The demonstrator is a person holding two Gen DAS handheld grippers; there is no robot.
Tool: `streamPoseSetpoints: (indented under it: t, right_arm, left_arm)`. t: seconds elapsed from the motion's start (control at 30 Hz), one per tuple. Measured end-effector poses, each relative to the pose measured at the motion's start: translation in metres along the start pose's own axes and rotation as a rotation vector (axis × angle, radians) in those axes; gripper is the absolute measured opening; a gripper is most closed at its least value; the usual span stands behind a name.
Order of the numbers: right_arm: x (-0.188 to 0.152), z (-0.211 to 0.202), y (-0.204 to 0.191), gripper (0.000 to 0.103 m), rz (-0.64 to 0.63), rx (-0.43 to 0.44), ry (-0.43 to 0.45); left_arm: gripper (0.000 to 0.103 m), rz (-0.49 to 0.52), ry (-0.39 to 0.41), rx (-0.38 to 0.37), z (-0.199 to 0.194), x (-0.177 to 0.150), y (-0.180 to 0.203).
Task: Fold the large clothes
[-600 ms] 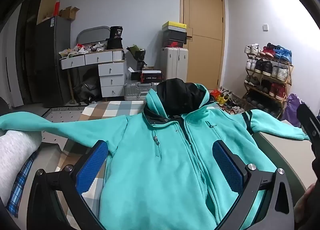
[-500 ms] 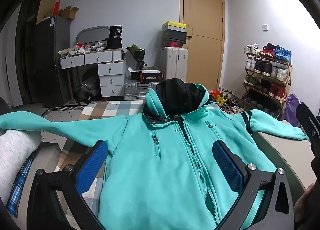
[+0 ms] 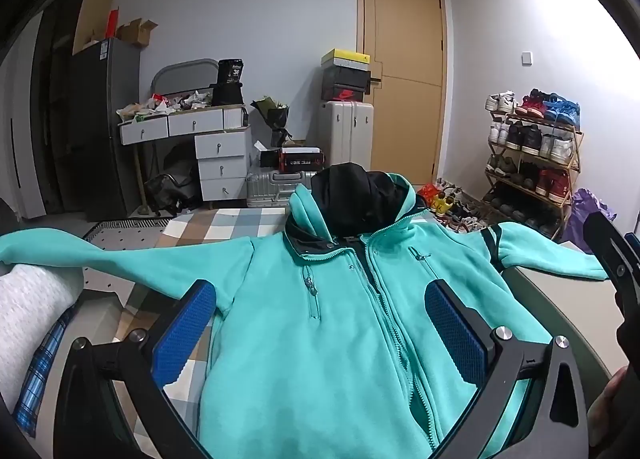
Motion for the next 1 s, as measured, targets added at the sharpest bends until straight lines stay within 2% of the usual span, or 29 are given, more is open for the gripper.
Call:
streamPoseSetpoints:
  t: [1.0]
  right_arm:
    - [-0.0017,0.0033,0.0016,0.103,0.011,0.01,-0.019]
  left_arm:
    - [0.102,0.004,-0.015,0.016,-0.0013,-0.0036,-0.0032]
Point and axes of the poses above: each gripper's, at about its wrist camera, not at the fingertips, and z roughly the way its jaws point, y to its right, x to its top, the point moved 3 cm from there along z, roughly the way its jaws point, and after that the axes turned 14 degrees about y, right-handed, at the moved point
